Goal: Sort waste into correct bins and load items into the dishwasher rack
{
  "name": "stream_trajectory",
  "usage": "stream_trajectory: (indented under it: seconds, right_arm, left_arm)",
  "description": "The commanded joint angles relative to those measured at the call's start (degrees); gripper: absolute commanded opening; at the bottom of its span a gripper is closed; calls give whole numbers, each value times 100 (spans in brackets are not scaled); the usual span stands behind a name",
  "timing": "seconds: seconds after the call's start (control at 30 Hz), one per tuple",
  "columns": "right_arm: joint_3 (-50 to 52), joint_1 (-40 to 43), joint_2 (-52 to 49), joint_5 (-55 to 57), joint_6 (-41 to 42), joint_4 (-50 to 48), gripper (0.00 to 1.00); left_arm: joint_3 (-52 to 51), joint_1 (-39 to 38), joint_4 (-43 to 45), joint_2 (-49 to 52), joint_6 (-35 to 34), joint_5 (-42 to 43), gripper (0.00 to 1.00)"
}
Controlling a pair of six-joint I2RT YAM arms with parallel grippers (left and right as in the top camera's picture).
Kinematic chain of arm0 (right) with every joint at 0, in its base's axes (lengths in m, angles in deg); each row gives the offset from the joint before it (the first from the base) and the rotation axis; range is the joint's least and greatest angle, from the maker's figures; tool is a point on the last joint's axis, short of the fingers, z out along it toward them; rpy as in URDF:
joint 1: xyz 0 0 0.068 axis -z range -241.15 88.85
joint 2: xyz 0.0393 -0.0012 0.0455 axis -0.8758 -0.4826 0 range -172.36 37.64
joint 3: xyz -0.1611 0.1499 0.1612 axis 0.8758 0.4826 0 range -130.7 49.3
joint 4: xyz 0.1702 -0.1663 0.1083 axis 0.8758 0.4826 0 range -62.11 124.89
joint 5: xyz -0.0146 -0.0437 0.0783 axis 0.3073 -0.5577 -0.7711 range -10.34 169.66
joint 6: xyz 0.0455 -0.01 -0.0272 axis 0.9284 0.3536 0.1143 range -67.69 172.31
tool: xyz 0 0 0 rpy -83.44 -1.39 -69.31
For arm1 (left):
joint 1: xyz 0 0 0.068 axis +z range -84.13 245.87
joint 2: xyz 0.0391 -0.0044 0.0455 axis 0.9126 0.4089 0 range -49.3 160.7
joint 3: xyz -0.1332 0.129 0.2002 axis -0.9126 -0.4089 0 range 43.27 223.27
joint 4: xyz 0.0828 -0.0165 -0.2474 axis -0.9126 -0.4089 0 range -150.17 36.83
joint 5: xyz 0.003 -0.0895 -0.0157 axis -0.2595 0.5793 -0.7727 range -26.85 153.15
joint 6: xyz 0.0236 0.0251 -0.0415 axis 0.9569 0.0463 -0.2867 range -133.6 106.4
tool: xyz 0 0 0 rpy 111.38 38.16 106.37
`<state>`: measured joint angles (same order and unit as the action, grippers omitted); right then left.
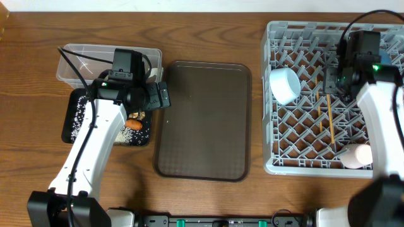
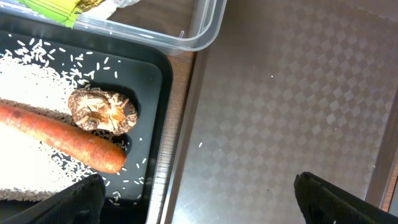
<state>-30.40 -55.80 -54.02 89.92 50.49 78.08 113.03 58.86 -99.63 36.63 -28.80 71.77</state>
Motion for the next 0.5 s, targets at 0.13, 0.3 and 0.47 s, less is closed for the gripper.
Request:
stream_trajectory:
  seconds: [0.13,0.3,0.47]
  right_arm:
    - [-79,-688,1899,-1572,264,175,99]
    - [-79,-1130,2826,-2988,264,219,99]
    - [-79,-1292,3447,-3257,260,472,99]
  left_arm:
    - [22,20,-22,-96,9,-26,98]
    - [22,20,-22,-96,7,-26,98]
    - [22,20,-22,-96,7,-26,98]
